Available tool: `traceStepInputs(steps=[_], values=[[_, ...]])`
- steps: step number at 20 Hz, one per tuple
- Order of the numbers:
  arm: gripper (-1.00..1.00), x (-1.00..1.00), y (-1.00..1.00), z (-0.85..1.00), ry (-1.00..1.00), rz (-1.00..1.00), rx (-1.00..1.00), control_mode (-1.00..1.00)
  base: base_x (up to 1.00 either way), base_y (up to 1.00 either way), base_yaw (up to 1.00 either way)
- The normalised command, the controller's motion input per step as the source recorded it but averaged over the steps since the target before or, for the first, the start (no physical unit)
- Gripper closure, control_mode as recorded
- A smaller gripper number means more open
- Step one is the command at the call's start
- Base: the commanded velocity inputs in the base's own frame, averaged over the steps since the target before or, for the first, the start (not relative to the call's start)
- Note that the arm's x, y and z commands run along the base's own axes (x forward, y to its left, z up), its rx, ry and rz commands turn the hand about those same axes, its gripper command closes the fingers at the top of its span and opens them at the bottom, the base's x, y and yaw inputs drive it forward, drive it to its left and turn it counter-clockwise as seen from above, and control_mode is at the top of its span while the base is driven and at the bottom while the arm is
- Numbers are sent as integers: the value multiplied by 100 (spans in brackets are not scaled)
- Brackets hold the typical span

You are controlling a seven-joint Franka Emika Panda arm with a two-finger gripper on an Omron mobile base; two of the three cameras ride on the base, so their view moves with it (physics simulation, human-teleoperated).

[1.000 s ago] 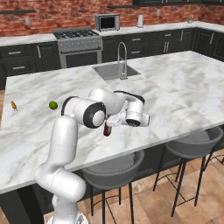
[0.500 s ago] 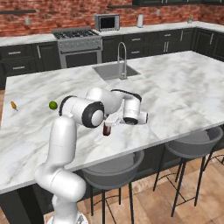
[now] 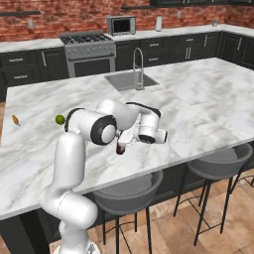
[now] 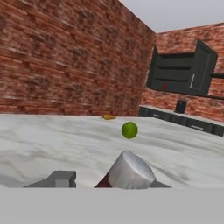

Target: Move the ketchup and ketchup from the cabinet to the dining counter.

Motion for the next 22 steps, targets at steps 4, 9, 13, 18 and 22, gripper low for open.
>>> traceStepInputs(steps=[4, 9, 13, 18, 22], values=[[100, -2, 9, -52, -14, -5, 0, -100, 0, 0, 0], [100, 6, 5, -47, -1, -8, 0, -100, 0, 0, 0], [100, 0, 4, -41, 0, -7, 0, -100, 0, 0, 0], [100, -3, 14, -52, 0, -5, 0, -100, 0, 0, 0], [100, -29, 19, -52, 0, 0, -1, -100, 0, 0, 0]])
